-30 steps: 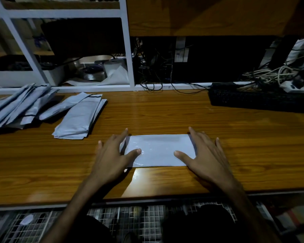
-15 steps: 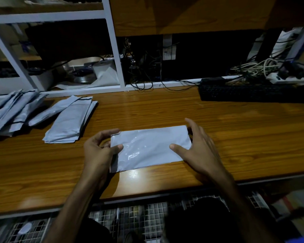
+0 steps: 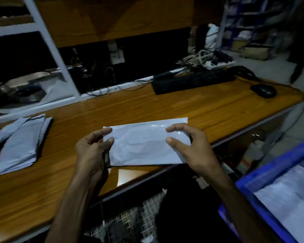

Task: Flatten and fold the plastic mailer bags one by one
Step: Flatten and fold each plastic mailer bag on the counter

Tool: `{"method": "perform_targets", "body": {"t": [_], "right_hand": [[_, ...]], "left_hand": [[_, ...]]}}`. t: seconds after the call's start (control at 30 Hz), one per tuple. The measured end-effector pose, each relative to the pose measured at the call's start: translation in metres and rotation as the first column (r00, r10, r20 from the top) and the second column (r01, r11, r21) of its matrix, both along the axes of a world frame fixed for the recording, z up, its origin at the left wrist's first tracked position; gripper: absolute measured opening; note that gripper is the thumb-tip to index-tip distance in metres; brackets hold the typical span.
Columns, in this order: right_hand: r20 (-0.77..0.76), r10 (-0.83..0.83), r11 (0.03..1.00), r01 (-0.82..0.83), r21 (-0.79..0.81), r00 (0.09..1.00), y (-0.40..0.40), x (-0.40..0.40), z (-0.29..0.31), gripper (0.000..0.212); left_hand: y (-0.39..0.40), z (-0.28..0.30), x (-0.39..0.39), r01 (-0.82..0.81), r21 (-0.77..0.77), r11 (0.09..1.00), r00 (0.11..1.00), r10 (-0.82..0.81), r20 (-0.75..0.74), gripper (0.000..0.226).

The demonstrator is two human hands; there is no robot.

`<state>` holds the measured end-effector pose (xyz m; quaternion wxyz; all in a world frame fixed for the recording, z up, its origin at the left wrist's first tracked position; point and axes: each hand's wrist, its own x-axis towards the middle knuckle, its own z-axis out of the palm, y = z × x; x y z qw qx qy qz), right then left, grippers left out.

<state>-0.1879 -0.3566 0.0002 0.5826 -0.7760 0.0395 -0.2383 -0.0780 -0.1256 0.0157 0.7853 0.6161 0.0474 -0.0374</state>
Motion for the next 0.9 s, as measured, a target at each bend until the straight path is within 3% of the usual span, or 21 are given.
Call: {"method": "perform_targets", "body": {"t": [0.13, 0.27, 0.43, 0.57, 0.67, 0.73, 0.8, 0.9], "right_hand": [[0.025, -0.221, 0.975, 0.221, 0.021, 0.975, -0.038, -0.073, 0.006, 0.017], [-0.020, -0.468, 0.883, 0.469, 0.022, 0.883, -0.077, -0.152, 0.008, 0.015], [-0.218, -0.736, 0.666, 0.743, -0.061, 0.641, -0.122, -0.240, -0.022, 0.017], [-0.383, -0.813, 0.524, 0.837, -0.157, 0.437, -0.151, -0.284, -0.046, 0.021], [-0.517, -0.777, 0.535, 0.810, -0.241, 0.360, -0.173, -0.302, -0.063, 0.028], [-0.627, -0.726, 0.570, 0.759, -0.316, 0.283, -0.190, -0.311, -0.079, 0.046], [-0.715, -0.655, 0.631, 0.699, -0.337, 0.246, -0.207, -0.317, -0.095, 0.057], [-0.821, -0.553, 0.735, 0.545, -0.403, 0.139, -0.218, -0.313, -0.102, 0.049]], "left_hand": [[-0.067, 0.003, -0.018, 0.266, 0.044, 0.963, 0.961, -0.268, 0.061, 0.028], [-0.149, -0.002, -0.044, 0.507, 0.127, 0.852, 0.847, -0.520, 0.106, 0.022], [-0.252, -0.008, -0.096, 0.737, 0.257, 0.626, 0.618, -0.777, 0.122, 0.027], [-0.316, -0.022, -0.134, 0.811, 0.427, 0.399, 0.384, -0.915, 0.125, 0.028], [-0.354, -0.039, -0.149, 0.778, 0.575, 0.254, 0.244, -0.965, 0.096, 0.031], [-0.375, -0.055, -0.153, 0.729, 0.664, 0.167, 0.177, -0.983, 0.053, 0.040], [-0.389, -0.068, -0.159, 0.683, 0.723, 0.104, 0.147, -0.989, 0.003, 0.043], [-0.401, -0.086, -0.173, 0.635, 0.771, 0.048, 0.150, -0.987, -0.062, 0.040]]}}
